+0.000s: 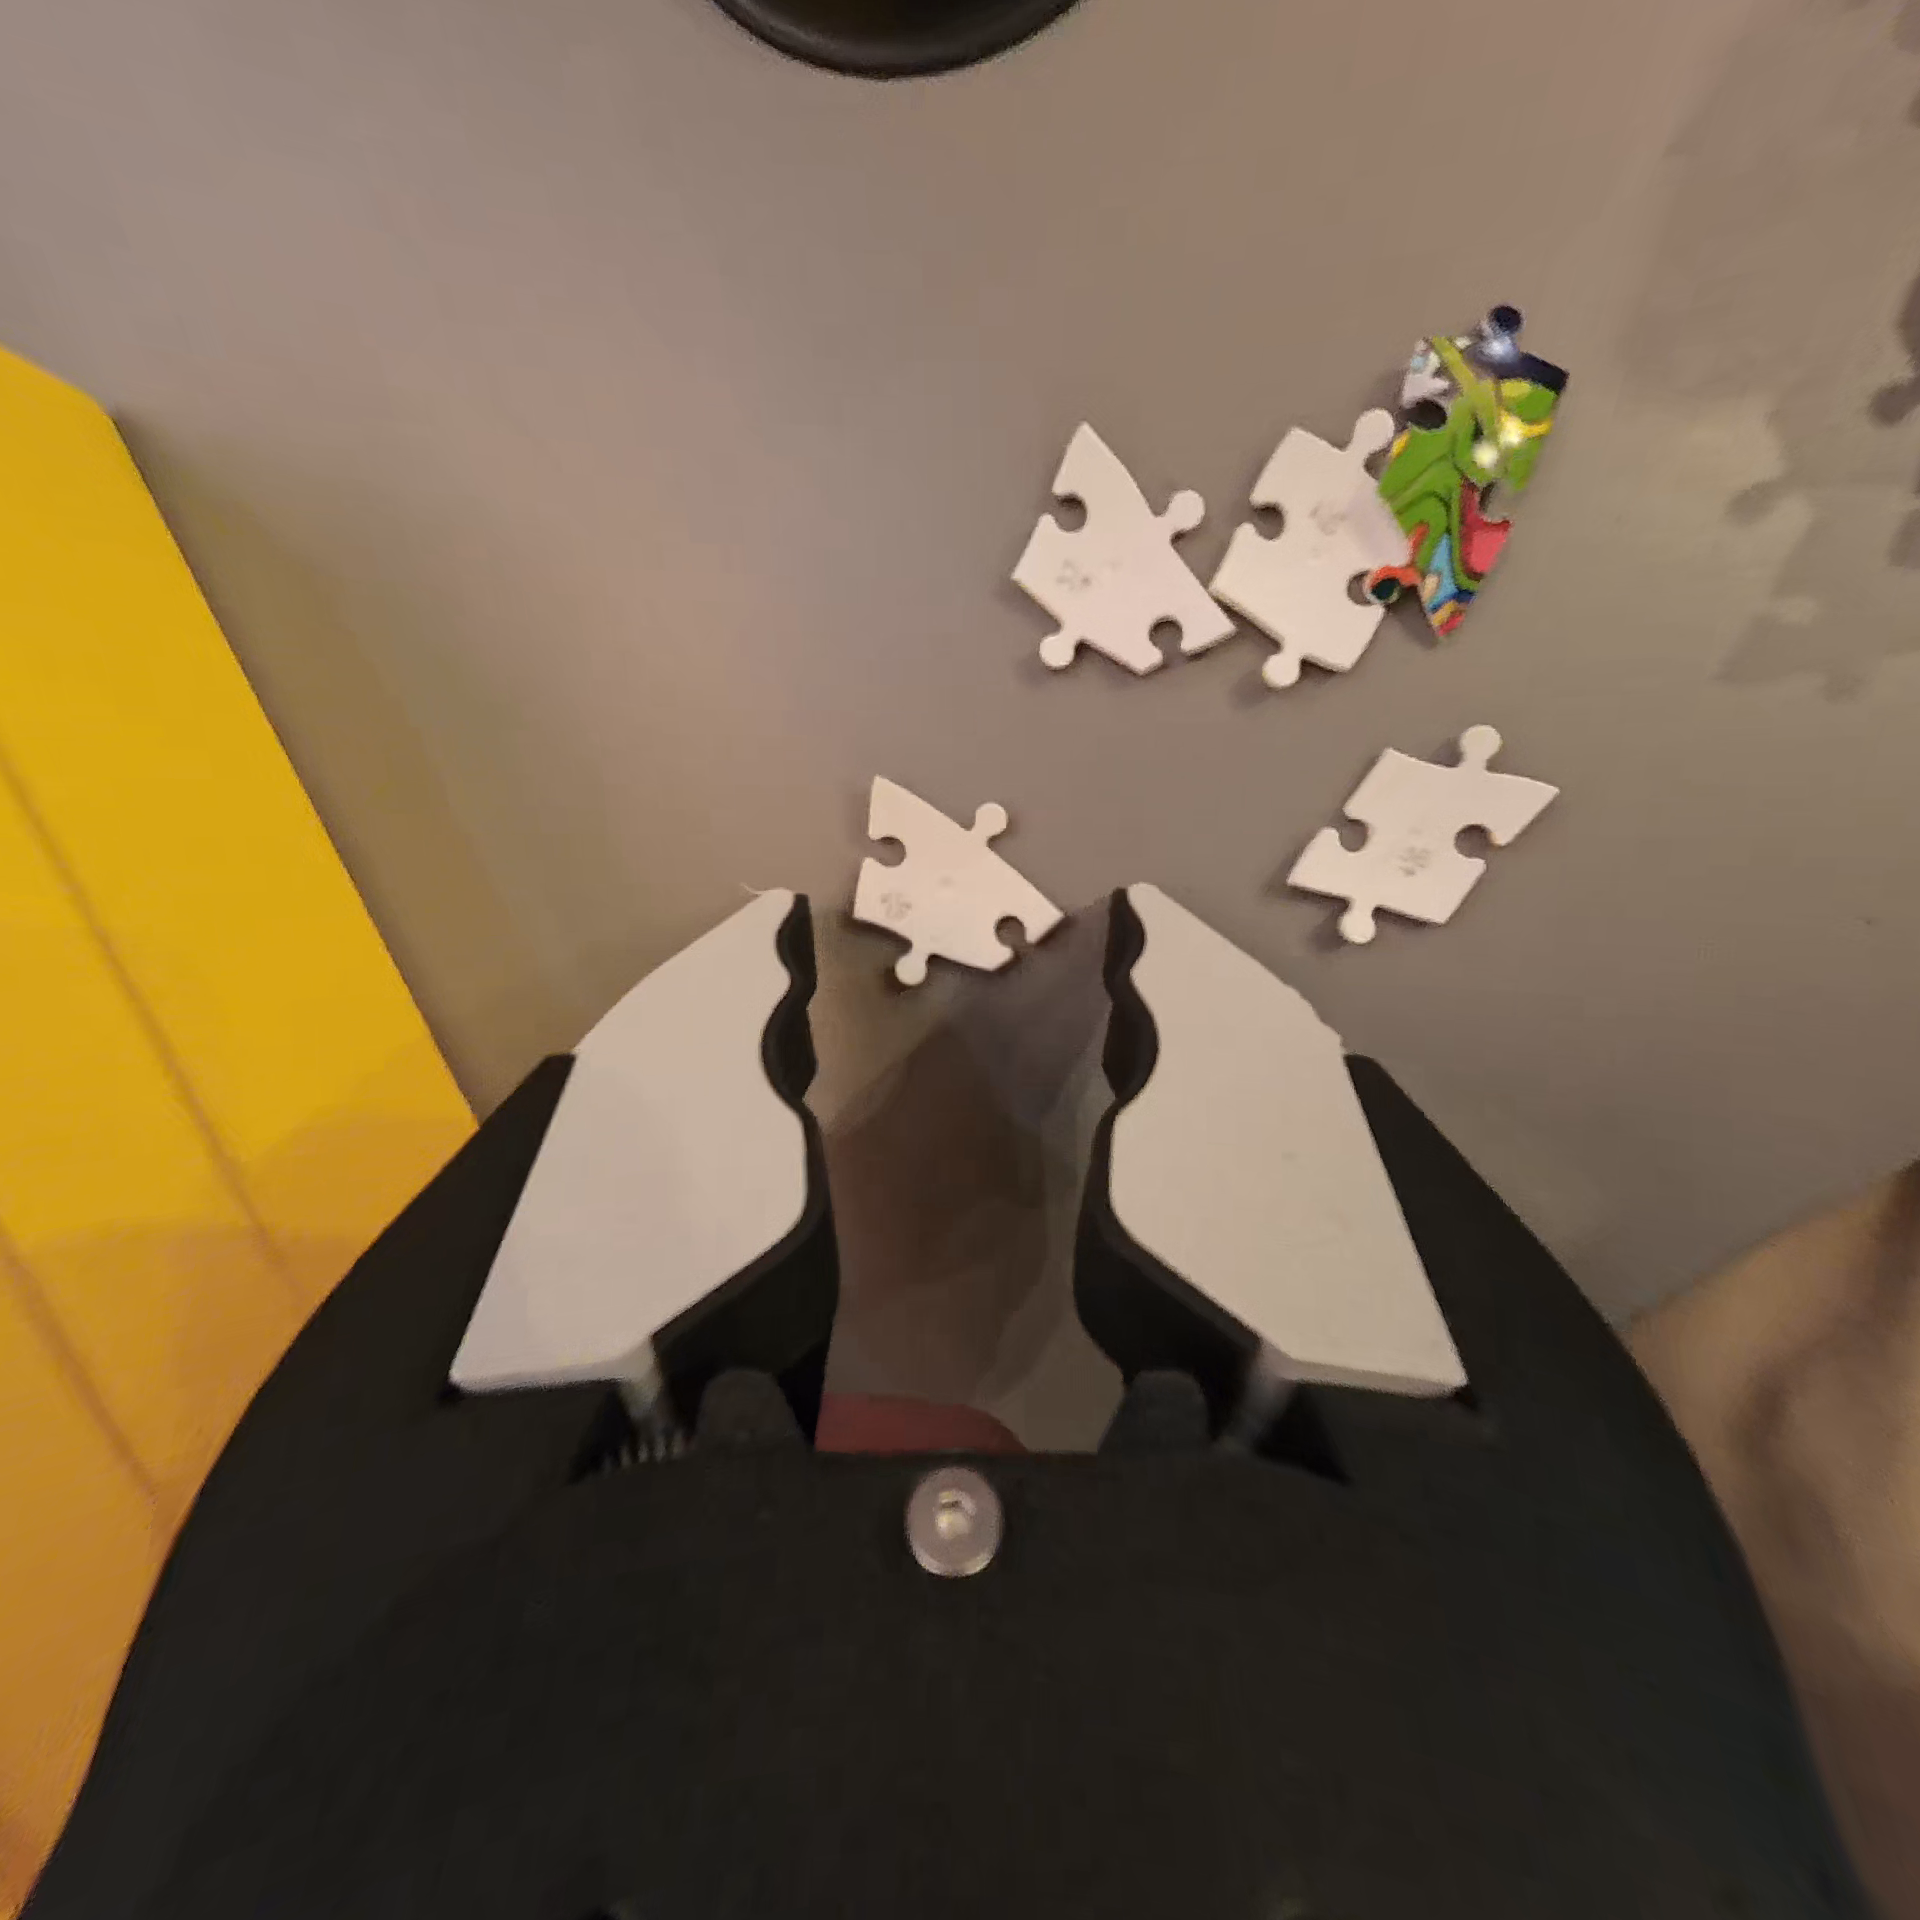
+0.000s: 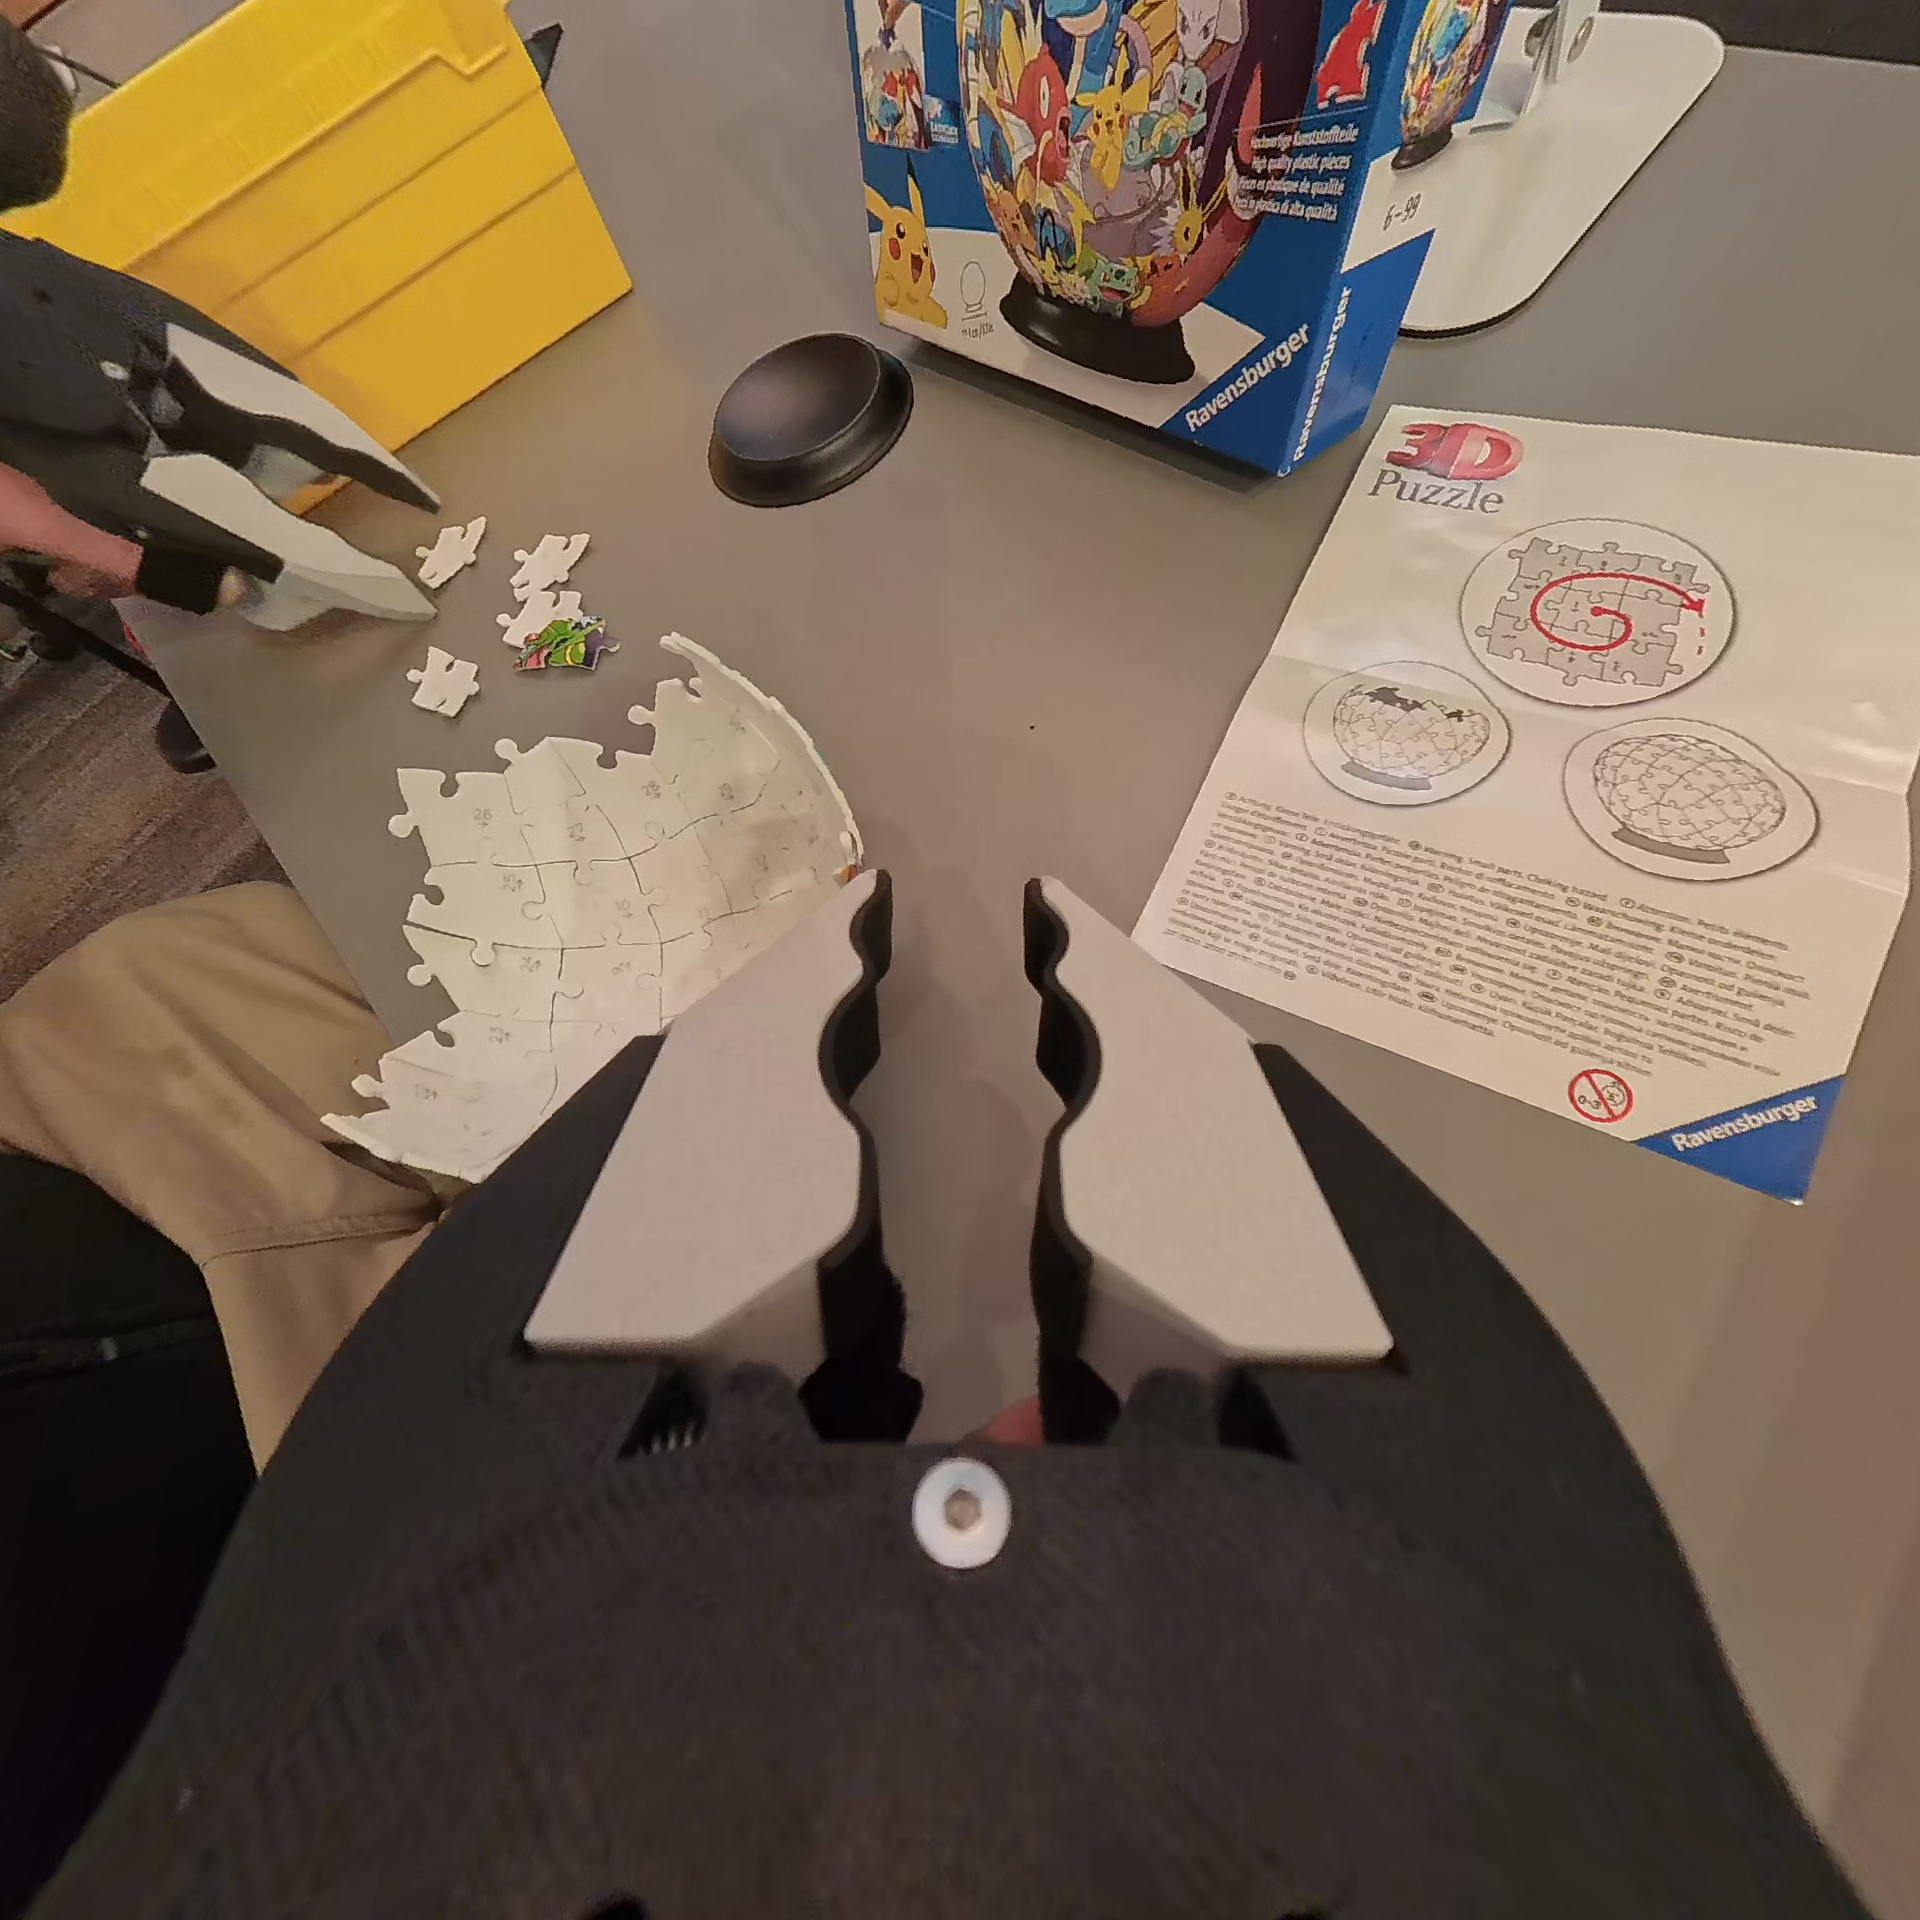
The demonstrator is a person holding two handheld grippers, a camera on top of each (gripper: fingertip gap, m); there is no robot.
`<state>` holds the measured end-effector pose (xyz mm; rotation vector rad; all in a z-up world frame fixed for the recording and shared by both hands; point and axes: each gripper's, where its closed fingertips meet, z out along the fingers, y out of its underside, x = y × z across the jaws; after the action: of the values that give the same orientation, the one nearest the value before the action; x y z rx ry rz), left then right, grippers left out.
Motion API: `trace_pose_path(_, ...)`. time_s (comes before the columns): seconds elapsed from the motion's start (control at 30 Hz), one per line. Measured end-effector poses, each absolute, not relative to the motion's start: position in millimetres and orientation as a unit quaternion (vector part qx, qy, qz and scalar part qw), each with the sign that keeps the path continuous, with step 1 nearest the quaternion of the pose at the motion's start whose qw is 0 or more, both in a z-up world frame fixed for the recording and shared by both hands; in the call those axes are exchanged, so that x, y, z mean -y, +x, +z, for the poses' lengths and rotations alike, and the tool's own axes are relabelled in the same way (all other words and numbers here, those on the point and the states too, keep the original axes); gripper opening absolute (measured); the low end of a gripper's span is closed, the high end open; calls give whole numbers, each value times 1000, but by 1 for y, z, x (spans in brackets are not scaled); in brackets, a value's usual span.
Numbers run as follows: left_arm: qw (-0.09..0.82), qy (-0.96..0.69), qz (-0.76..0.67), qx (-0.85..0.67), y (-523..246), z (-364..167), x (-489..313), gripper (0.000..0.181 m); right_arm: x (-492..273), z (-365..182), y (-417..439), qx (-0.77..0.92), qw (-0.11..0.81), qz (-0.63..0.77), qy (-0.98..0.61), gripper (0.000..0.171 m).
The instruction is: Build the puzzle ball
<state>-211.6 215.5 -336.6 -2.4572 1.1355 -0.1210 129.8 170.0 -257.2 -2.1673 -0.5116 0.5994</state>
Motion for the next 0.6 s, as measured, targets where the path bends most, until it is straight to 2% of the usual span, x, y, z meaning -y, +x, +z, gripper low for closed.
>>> trace_pose_path(0.13,214,-888,-88,-398,-206,-339,-217,30,-170,-255,131,201,409,236,-858,23)
trace_pose_path(0.4,239,-872,-63,-422,-209,-334,-218,25,-171,-250,131,204,417,236,-853,24)
trace_pose_path(0.43,253,-869,-64,-421,-207,-329,-220,0,-171,-247,131,206,422,235,-851,24)
trace_pose_path(0.6,281,-852,-48,-440,-200,-311,-228,0,-173,-229,135,205,446,233,-839,24)
